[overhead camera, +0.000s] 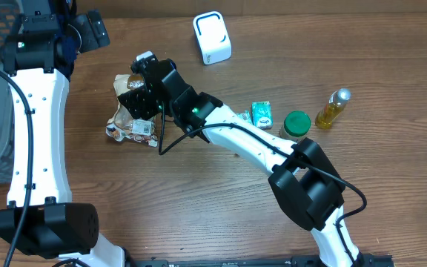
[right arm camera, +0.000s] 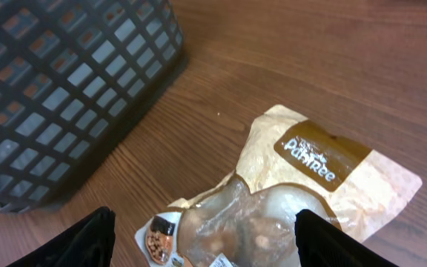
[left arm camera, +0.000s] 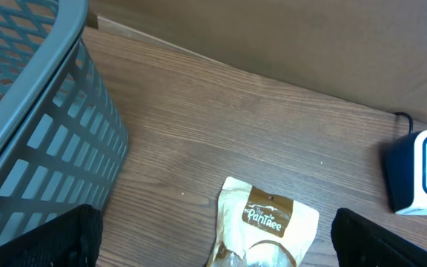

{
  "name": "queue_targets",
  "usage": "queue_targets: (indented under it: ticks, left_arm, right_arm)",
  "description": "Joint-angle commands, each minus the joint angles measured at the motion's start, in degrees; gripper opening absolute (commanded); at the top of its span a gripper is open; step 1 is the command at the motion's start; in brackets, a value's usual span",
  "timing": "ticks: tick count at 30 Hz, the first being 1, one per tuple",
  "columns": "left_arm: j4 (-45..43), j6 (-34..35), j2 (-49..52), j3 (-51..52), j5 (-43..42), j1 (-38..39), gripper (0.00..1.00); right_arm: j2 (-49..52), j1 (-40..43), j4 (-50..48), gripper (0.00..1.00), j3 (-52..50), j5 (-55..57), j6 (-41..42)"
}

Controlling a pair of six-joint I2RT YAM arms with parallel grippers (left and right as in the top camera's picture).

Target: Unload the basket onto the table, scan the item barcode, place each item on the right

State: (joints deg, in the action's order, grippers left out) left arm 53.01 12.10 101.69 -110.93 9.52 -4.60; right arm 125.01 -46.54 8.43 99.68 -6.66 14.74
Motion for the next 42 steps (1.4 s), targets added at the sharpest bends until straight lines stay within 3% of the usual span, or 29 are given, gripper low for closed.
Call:
queue_targets:
  ticks: [1,8,14,28,36,42]
  left_arm:
    - [-0.04,0.79,0.2,-0.5,0.52,-0.24,1.0]
    - [-0.04,0.79,0.2,-0.5,0.52,-0.24,0.99]
    - [-0.04,0.79,0.2,-0.5,0.52,-0.26,1.0]
    - [-0.04,0.79,0.2,-0.5,0.52,-0.26,1.0]
    - [-0.04,0.79,0.2,-0.5,0.52,-0.26,1.0]
    - [-0.04,0.79,0.2,-0.5,0.52,-0.22,0.99]
  right_arm:
    - [1.9,-0.35,-2.47,0.75,-1.44,1.46,-0.24]
    - [9.29,-0.59,-6.88,0.84,-1.44,1.49,-0.74]
    - [13.16,-0.59,-8.87,0.85,-1.44,1.46,-3.23]
    - [11.37,-0.59,15.91,0.84,-1.36,-2.23,-2.27]
    - [3.85,-0.33,31.71,0.84,-1.36,-2.78,10.69]
    - [-2.38,-0.28,38.38,0.83,-0.68,-9.92,11.37]
